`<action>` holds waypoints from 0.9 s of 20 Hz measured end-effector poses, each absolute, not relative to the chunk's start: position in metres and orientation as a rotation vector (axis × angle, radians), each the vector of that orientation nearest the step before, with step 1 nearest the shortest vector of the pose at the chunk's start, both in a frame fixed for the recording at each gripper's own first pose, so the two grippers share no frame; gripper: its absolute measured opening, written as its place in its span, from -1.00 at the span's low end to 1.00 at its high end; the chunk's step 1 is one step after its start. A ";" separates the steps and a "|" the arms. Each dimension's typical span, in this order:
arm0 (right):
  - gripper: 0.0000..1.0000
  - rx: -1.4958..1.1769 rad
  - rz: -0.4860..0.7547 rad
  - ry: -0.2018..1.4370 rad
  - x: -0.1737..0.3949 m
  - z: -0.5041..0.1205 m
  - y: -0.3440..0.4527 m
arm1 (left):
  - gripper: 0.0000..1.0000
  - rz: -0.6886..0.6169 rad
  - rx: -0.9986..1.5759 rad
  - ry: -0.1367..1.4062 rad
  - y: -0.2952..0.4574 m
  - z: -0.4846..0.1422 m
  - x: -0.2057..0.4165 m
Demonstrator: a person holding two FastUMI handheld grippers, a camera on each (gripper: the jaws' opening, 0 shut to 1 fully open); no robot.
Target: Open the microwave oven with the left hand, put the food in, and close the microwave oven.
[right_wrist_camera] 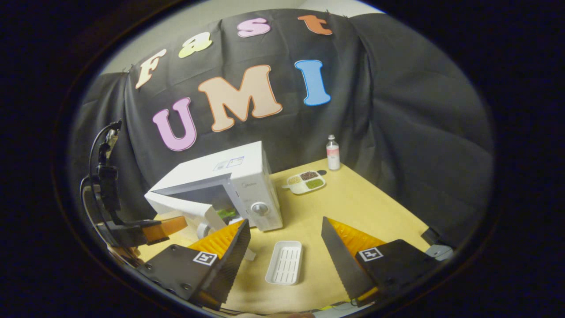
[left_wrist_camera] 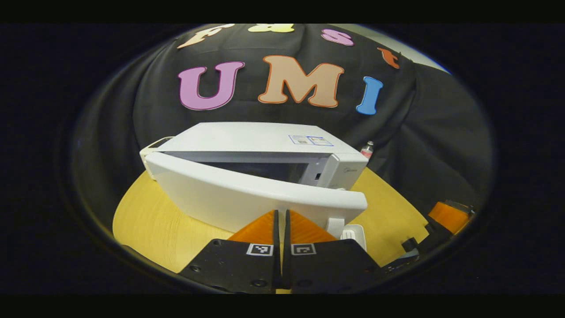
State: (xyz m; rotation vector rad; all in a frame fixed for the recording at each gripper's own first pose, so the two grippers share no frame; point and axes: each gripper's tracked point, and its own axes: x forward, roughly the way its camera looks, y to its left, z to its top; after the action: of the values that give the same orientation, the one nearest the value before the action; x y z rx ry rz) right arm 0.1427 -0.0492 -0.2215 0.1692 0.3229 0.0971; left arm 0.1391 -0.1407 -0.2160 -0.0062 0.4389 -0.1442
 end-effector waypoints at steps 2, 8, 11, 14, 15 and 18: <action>0.82 0.168 0.097 0.314 0.143 -0.219 -0.047 | -0.96 -0.146 0.003 0.429 -0.146 -0.213 0.151; 0.82 0.190 0.070 0.293 0.146 -0.215 -0.056 | -0.99 -0.157 0.021 0.368 -0.154 -0.197 0.180; 0.80 0.204 0.060 0.296 0.149 -0.216 -0.059 | -0.99 -0.151 0.041 0.340 -0.158 -0.193 0.194; 0.82 0.207 0.054 0.300 0.151 -0.215 -0.061 | -1.00 -0.138 0.027 0.340 -0.161 -0.197 0.203; 0.82 0.207 0.051 0.301 0.153 -0.216 -0.063 | -0.99 -0.135 0.026 0.330 -0.160 -0.195 0.206; 0.82 0.226 0.038 0.314 0.156 -0.221 -0.070 | -0.99 -0.129 0.025 0.303 -0.161 -0.192 0.212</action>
State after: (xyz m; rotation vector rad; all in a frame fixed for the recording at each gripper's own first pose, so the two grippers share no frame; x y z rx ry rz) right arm 0.1558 -0.0700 -0.2214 0.2258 0.3145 0.0377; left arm 0.2116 -0.1612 -0.1923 0.0251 0.3031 -0.1291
